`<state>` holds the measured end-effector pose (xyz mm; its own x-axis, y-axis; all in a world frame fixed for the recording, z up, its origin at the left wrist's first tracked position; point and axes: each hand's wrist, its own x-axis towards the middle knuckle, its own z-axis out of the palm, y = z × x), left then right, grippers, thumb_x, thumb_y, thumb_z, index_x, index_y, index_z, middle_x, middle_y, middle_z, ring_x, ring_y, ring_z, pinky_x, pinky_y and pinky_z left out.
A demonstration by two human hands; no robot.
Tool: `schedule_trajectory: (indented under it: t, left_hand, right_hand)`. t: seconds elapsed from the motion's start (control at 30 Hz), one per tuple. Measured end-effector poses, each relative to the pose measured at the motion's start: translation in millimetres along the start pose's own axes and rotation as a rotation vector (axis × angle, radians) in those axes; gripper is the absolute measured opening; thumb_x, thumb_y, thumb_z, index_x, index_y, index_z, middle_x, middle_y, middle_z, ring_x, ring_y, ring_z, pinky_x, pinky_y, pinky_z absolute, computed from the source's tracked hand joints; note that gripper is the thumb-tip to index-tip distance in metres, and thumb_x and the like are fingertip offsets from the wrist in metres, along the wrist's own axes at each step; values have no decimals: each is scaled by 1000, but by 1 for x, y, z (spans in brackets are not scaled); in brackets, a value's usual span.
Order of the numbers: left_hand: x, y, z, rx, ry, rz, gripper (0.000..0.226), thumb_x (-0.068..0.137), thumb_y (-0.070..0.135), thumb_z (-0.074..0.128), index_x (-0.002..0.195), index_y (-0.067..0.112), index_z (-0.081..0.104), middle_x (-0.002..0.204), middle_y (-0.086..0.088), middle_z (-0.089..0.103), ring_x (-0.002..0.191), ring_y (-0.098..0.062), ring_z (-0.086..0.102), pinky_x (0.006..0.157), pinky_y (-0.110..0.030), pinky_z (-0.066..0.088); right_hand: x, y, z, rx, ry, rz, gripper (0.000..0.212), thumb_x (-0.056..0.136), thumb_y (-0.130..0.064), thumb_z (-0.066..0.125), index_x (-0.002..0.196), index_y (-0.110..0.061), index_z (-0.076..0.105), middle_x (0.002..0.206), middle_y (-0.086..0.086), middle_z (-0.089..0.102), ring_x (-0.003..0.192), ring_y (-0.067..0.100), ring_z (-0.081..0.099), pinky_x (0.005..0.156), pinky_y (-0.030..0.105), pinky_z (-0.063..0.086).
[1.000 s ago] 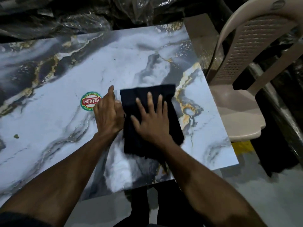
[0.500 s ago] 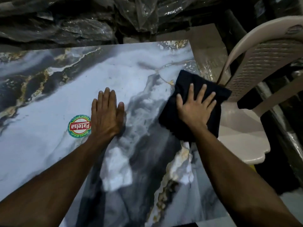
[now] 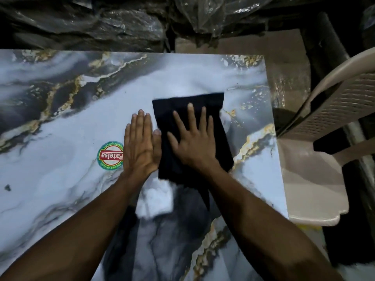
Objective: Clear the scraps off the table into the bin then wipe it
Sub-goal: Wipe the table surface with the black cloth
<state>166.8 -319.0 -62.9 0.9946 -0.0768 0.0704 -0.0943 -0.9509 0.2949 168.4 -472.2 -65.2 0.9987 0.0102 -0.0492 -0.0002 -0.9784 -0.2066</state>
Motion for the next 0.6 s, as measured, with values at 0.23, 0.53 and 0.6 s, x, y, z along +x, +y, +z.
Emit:
schedule_trajectory:
  t: [0.23, 0.53, 0.6]
  left_hand:
    - [0, 3, -1, 116, -1, -58, 60, 99, 36, 24, 148, 1, 31, 157, -18, 26, 146, -32, 21, 120, -45, 15]
    - [4, 7, -2, 165, -48, -115, 66, 95, 41, 20, 150, 5, 27, 159, -15, 20, 148, -29, 15, 121, -43, 12]
    - [5, 7, -2, 164, -45, -114, 66, 94, 40, 21, 150, 5, 28, 159, -14, 21, 148, -29, 16, 121, -43, 13]
  right_hand:
    - [-40, 78, -19, -94, -48, 301, 71, 89, -68, 26, 152, -36, 26, 163, 11, 13, 147, 47, 10, 116, 61, 8]
    - [101, 118, -44, -15, -98, 435, 74, 89, -73, 13, 155, -40, 2, 164, 7, -11, 147, 43, -14, 113, 65, -11]
    - [130, 103, -45, -23, -122, 347, 73, 90, -71, 14, 155, -39, 2, 164, 8, -11, 147, 44, -14, 113, 65, -11]
